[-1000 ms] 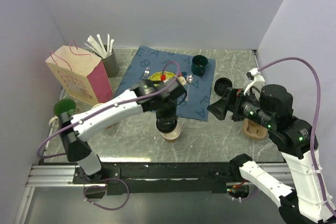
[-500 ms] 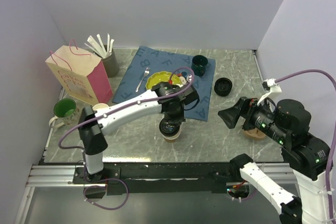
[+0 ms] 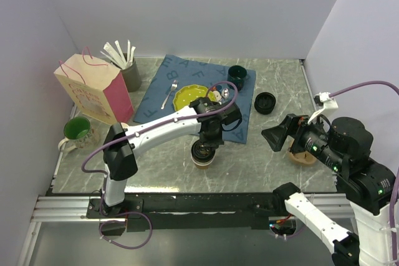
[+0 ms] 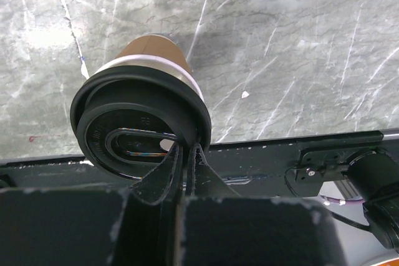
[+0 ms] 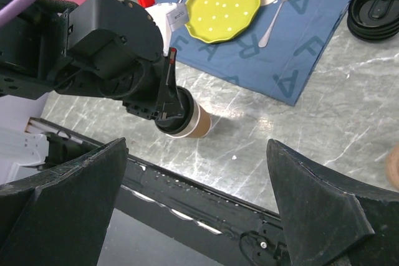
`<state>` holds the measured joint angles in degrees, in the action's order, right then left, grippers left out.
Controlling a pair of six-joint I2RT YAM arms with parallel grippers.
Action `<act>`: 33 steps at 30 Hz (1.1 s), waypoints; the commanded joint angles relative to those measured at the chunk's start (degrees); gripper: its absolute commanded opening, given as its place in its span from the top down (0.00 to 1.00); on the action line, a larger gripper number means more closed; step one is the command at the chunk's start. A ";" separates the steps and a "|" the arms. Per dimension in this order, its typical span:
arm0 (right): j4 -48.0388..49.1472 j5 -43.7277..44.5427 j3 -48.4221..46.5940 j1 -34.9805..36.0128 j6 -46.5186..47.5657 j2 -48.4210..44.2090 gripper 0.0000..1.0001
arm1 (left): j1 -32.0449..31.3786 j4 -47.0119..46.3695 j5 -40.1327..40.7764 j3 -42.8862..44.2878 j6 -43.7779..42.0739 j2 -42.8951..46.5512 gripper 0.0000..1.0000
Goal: Pack the takeout coffee
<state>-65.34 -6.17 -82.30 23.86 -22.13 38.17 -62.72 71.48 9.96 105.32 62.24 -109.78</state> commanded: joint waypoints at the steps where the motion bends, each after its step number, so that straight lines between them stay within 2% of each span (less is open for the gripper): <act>1: 0.30 1.52 -3.21 0.05 1.82 -1.17 0.00 | -0.47 5.05 0.24 5.15 0.87 -2.80 0.99; 25: -0.14 1.08 -3.57 0.05 2.88 -0.73 0.00 | -0.47 4.46 -1.17 4.19 2.27 -5.01 0.98; 31: 0.04 1.08 -3.92 0.14 2.79 -0.38 0.00 | -0.39 5.77 -1.34 6.30 1.92 -5.80 0.82; 33: 0.04 0.99 -4.01 0.14 2.53 -0.29 0.00 | -0.47 6.12 -1.52 7.18 2.01 -5.28 0.70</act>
<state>-65.71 -5.58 -83.40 23.86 -19.84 38.81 -62.74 75.66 9.23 109.12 63.31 -115.77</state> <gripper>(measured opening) 0.998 0.228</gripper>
